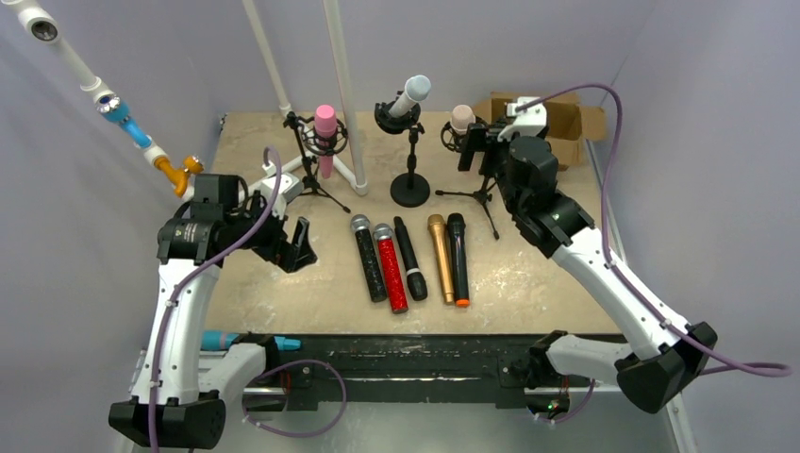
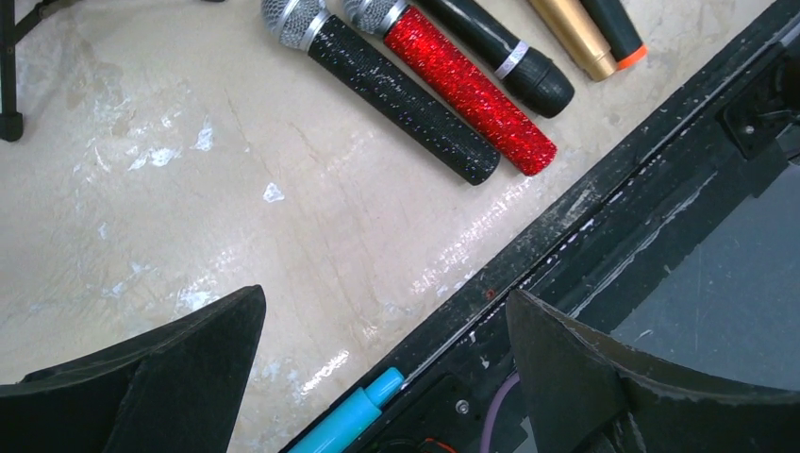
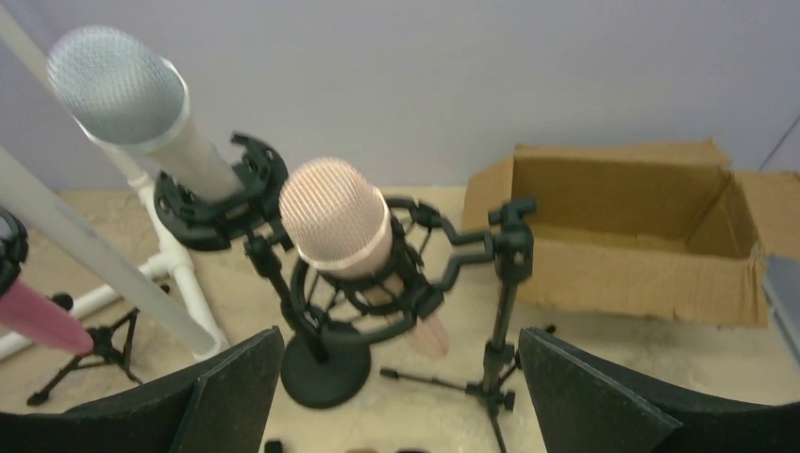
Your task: Attach the microphones to the stand
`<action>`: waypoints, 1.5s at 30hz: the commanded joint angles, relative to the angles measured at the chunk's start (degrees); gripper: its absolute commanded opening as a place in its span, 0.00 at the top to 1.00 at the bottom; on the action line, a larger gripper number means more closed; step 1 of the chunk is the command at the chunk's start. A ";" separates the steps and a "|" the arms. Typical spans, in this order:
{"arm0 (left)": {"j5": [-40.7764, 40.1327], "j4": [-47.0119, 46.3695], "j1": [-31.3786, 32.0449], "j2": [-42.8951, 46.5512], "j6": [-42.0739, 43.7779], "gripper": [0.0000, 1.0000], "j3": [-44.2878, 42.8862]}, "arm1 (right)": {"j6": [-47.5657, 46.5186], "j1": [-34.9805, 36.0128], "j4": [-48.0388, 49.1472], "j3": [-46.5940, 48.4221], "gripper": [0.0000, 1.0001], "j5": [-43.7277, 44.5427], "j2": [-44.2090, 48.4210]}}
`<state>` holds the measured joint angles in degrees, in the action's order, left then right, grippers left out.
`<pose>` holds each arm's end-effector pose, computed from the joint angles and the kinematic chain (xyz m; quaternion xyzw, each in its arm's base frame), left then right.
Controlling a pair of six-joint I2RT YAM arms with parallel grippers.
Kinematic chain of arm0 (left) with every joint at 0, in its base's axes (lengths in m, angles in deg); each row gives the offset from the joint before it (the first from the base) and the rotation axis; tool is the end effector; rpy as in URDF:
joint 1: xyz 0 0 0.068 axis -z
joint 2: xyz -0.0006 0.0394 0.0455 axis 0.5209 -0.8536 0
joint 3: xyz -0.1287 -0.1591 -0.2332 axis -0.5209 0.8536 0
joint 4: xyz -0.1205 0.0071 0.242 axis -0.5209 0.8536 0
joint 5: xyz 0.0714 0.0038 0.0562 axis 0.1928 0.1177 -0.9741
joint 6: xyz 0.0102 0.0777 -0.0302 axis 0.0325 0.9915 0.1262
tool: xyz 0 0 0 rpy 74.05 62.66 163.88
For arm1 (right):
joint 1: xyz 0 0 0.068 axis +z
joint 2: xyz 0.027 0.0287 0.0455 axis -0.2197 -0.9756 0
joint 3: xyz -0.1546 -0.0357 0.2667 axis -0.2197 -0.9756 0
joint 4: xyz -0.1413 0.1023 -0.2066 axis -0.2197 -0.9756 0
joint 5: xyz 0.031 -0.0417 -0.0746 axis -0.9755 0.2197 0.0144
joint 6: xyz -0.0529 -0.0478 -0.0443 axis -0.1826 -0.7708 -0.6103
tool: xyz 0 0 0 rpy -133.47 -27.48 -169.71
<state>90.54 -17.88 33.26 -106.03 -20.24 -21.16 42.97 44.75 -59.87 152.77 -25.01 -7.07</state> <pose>0.1591 -0.0468 0.3747 0.2400 0.8806 -0.2404 0.3303 0.2710 0.1299 0.4640 0.0095 0.7339 0.0633 0.6762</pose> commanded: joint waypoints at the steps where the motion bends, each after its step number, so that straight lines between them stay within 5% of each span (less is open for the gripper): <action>1: -3.40 -6.54 -1.50 -0.08 -0.33 0.00 3.88 | 6.91 -0.52 -1.27 -8.03 0.01 -1.13 4.70; 10: -0.64 -28.10 -16.45 0.00 -0.78 0.00 19.44 | 17.45 -5.21 4.35 -27.20 0.01 2.60 10.45; 19: -3.20 -59.14 -17.49 -1.92 -7.37 0.00 34.77 | 13.23 -9.14 40.15 -51.43 0.01 22.36 11.26; 29: -3.63 -86.29 -17.51 -11.08 -16.61 0.00 40.19 | -1.51 -12.28 75.22 -56.38 0.01 25.50 -2.32; 45: -7.84 -105.53 -16.18 -22.42 -25.81 0.00 41.98 | 0.15 -17.86 84.07 -60.04 0.01 22.23 -11.18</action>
<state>83.92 -114.82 16.21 -126.62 -44.06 21.04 42.14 27.55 16.32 93.43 -3.89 -14.64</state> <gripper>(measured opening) 0.998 0.987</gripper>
